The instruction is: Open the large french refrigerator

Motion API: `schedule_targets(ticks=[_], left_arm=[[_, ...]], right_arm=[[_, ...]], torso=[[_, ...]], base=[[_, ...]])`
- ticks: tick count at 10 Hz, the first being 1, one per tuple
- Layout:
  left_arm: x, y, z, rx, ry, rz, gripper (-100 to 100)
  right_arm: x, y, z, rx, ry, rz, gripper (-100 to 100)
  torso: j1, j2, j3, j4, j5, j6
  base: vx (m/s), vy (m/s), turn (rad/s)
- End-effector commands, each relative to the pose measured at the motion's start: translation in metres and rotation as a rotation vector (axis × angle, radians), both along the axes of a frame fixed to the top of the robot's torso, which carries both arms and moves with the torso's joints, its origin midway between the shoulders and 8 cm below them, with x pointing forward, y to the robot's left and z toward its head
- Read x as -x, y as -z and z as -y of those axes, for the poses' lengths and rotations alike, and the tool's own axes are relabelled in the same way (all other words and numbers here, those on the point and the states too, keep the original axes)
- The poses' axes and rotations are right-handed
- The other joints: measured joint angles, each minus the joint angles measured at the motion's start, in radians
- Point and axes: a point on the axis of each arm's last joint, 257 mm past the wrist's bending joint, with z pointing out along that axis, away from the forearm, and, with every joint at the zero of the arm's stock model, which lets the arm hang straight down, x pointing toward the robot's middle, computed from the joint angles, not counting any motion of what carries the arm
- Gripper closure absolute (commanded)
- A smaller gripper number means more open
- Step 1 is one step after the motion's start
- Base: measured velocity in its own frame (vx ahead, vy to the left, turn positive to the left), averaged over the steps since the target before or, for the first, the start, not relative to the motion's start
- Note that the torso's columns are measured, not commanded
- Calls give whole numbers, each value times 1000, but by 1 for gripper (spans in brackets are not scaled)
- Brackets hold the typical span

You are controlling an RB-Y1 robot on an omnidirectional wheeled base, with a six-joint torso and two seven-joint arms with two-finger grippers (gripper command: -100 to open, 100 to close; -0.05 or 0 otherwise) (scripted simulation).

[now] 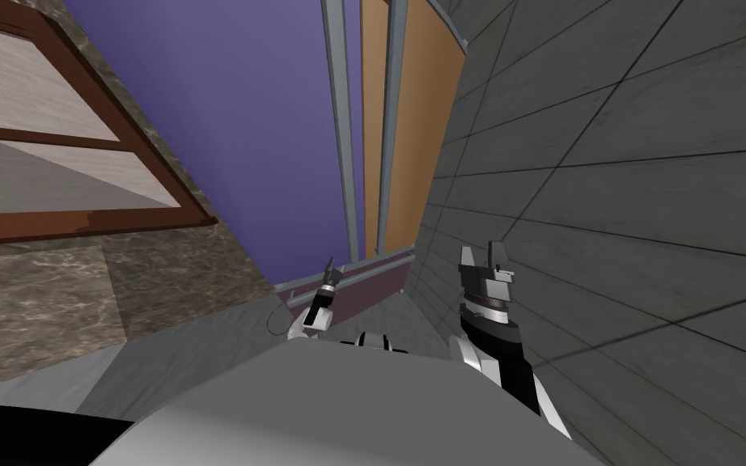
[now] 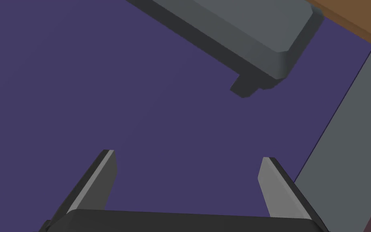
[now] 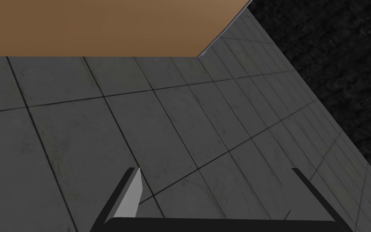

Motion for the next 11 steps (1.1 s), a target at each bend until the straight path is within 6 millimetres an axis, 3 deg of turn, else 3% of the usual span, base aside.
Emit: schedule_targets(ticks=[1, 5, 9, 10, 11], left_arm=[[-4, 11, 21, 77, 16, -14, -100], [-7, 18, 64, 212, 32, -23, -100], [-26, 5, 67, 194, 38, -23, -100], [-22, 7, 65, 195, 37, -22, -100], [-15, 14, 63, 195, 34, -23, 100]], right_arm=[[0, 0, 0, 0, 0, 0, 0], [0, 0, 0, 0, 0, 0, 0], [0, 0, 0, 0, 0, 0, 0], [0, 0, 0, 0, 0, 0, 0], [0, 0, 0, 0, 0, 0, 0]], torso=[[0, -1, -1, 0, 0, 0], [0, -1, -1, -1, 0, 0], [1, -4, -2, -1, 0, 0], [0, -4, -3, -1, 0, 0], [1, -5, -3, -1, 0, 1]], base=[[77, -20, -6], [50, -16, -3], [25, 3, 16], [0, 0, 0], [-12, 2, -16]])
